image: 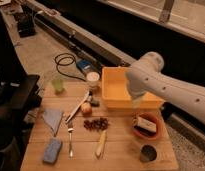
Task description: Place apple in plastic cup
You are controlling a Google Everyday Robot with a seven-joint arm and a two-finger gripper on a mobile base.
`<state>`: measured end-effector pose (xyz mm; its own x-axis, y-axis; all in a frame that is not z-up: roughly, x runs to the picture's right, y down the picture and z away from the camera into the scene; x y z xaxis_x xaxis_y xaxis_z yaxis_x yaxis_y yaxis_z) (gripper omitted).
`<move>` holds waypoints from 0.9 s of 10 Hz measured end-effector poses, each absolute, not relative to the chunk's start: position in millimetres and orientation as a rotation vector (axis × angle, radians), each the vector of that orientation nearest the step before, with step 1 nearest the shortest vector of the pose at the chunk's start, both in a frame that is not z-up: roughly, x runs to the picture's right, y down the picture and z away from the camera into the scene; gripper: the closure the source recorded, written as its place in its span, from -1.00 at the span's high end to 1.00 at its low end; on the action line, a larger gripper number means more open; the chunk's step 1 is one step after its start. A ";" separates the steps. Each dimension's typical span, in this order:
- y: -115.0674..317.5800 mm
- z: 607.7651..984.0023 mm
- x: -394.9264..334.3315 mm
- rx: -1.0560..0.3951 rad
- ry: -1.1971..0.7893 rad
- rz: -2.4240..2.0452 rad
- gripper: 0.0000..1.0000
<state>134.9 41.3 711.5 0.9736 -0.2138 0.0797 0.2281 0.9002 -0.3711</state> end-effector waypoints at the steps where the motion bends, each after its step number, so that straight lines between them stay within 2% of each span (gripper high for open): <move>1: 43.6 714.6 119.4 -0.391 -0.061 -0.250 0.41; 4: 52.2 717.7 51.9 -0.391 -0.195 -0.349 0.41; 9: 51.3 721.2 52.4 -0.395 -0.204 -0.351 0.41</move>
